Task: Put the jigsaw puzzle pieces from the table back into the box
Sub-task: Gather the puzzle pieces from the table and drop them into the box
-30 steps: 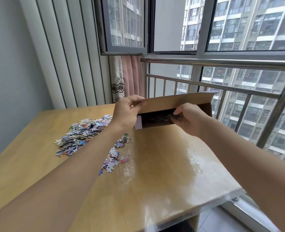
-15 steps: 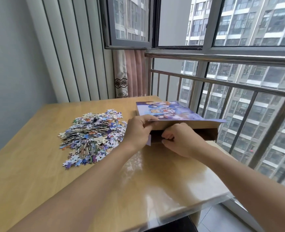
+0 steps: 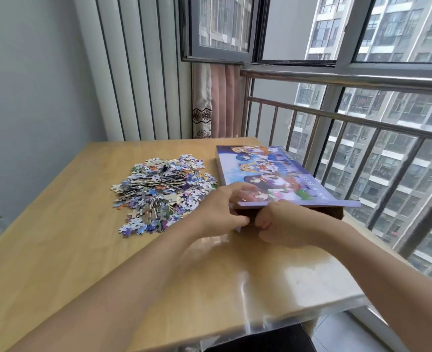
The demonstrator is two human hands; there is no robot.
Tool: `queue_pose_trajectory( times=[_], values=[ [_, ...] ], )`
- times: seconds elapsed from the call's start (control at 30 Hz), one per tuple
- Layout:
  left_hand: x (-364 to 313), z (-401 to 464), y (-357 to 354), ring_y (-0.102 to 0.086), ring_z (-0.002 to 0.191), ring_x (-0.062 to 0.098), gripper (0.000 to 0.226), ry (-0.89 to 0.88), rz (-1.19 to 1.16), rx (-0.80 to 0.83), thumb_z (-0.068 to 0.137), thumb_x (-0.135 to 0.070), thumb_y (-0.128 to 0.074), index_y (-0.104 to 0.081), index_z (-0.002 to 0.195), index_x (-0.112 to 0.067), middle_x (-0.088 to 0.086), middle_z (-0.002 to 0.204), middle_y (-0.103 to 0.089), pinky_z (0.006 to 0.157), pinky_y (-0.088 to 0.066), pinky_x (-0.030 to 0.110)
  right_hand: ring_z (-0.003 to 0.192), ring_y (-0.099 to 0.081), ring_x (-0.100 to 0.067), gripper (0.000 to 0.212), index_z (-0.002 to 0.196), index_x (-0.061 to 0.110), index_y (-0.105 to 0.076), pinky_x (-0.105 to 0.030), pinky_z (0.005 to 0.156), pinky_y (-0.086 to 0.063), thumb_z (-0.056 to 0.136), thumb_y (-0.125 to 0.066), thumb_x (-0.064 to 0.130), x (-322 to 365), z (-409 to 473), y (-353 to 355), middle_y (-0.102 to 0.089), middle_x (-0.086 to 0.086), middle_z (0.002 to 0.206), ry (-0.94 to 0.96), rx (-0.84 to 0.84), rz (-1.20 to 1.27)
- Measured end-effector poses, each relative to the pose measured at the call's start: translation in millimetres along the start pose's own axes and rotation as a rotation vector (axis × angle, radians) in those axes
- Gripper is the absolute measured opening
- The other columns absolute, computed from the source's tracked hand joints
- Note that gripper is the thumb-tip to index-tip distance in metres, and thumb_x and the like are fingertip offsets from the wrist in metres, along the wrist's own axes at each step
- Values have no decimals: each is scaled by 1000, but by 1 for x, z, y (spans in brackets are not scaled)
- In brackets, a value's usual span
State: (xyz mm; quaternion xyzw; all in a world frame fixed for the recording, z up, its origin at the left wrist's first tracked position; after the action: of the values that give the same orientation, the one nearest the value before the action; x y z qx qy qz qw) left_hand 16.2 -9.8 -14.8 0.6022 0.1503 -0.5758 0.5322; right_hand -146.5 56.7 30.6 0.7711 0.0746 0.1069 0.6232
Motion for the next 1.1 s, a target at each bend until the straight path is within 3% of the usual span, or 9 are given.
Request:
queue_pose_trajectory(
  times=[0.13,0.23,0.33,0.5,0.57,0.7,0.8,0.9,1.1],
  values=[
    [5,-13,57,-62,108,-2,59,33,70,-126,80,2,-70,-61,128,-30,-11,115,-68,88,-57,32,74,-54,-24,15,85,11,-68,-38,81,-50,94,-57,14,45,-16,20,-66,-9,83,219,189,120],
    [27,-24,91,-60,115,2,53,94,256,-269,80,-8,-74,-63,124,-35,-14,117,-67,95,-52,32,96,-65,-19,23,114,8,-71,-34,89,-50,94,-60,14,81,13,16,-73,-8,109,299,-92,284],
    [52,-33,109,-56,123,12,52,143,480,-362,79,-16,-72,-62,128,-29,-6,130,-63,102,-43,29,125,-52,-30,41,134,2,-53,-38,102,-42,95,-56,16,103,75,-6,-57,-15,135,182,-261,372],
    [77,-54,108,-18,150,19,110,284,802,-315,57,-96,-46,-38,149,-38,-8,161,-28,121,-20,51,146,-21,-37,74,152,-1,-23,-44,119,-22,100,-46,47,88,162,-39,-27,-22,156,-253,-347,556],
    [87,-65,107,3,154,17,132,308,840,-198,39,-109,-36,-20,154,-47,-12,166,-9,122,-6,57,151,-13,-36,84,156,1,-15,-46,120,-18,99,-45,55,82,180,-43,-15,-21,162,-336,-362,616],
    [104,-68,115,6,154,18,139,305,864,-142,34,-111,-35,-5,155,-50,-14,167,-2,124,-5,54,147,-26,-38,97,155,7,-25,-51,118,-27,89,-41,77,76,198,-44,-31,-20,158,-484,-360,640],
    [115,-68,121,-6,153,19,136,292,764,-196,40,-108,-35,-12,157,-41,-6,166,-12,124,-14,45,122,-55,-34,99,143,8,-45,-44,98,-49,80,-43,85,79,202,-44,-59,-16,133,-381,-300,637],
    [119,-68,123,-16,150,20,125,262,677,-256,53,-94,-52,-23,157,-31,-2,162,-23,122,-18,38,117,-58,-29,110,144,11,-41,-37,86,-49,64,-63,84,88,194,-45,-59,-8,130,-266,-279,696],
    [121,-65,123,-20,146,20,102,253,694,-287,67,-82,-63,-38,152,-32,-3,158,-29,120,-25,41,135,-47,-25,118,153,18,-31,-39,105,-44,60,-85,67,87,198,-39,-48,-3,148,-208,-340,935]
  ],
)
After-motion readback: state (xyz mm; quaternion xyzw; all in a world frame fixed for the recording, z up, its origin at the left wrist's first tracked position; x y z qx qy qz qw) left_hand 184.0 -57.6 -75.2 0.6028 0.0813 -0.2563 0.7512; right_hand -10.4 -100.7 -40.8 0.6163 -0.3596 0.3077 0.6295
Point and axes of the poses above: each hand's wrist, its own z-axis towards the middle knuckle, its own y-axis out of the back of the hand, x = y × z, the point moved 1 cm from there along z, towards the middle knuckle
